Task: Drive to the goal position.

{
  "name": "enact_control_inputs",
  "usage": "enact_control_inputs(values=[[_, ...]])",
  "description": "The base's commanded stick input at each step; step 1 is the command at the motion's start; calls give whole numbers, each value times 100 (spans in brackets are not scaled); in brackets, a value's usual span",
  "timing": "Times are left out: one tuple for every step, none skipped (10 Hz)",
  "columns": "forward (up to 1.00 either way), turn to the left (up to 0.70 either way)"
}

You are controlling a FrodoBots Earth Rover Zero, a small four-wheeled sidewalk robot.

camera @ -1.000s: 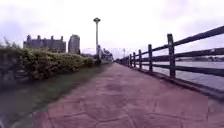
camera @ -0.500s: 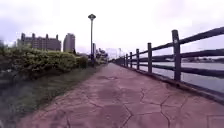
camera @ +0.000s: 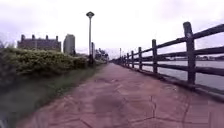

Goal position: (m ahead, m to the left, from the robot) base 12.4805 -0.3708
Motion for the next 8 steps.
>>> enact_control_inputs(values=[[100,0],[100,0],[100,0],[100,0],[100,0],[100,0],[100,0],[100,0]])
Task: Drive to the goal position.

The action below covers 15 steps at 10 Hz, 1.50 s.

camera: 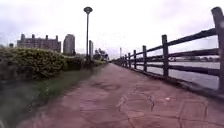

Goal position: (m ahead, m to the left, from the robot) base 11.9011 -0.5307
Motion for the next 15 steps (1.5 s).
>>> enact_control_inputs(values=[[100,0],[100,0],[100,0],[100,0],[100,0],[100,0],[100,0],[100,0],[100,0],[100,0],[100,0],[100,0],[100,0],[100,0],[100,0]])
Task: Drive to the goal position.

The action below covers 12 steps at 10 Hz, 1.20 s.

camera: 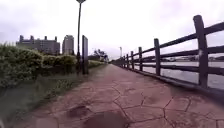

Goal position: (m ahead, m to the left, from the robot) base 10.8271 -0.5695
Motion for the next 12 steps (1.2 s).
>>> enact_control_inputs(values=[[100,0],[100,0],[100,0],[100,0],[100,0],[100,0],[100,0],[100,0],[100,0],[100,0],[100,0],[100,0]])
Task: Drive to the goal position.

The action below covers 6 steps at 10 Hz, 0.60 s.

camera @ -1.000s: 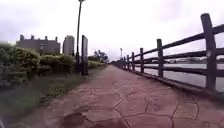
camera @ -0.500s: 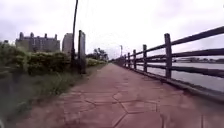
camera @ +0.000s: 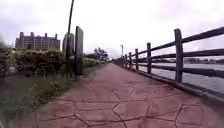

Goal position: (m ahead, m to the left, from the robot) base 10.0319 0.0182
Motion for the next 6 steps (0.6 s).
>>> enact_control_inputs(values=[[100,0],[100,0],[100,0],[100,0],[100,0],[100,-4]])
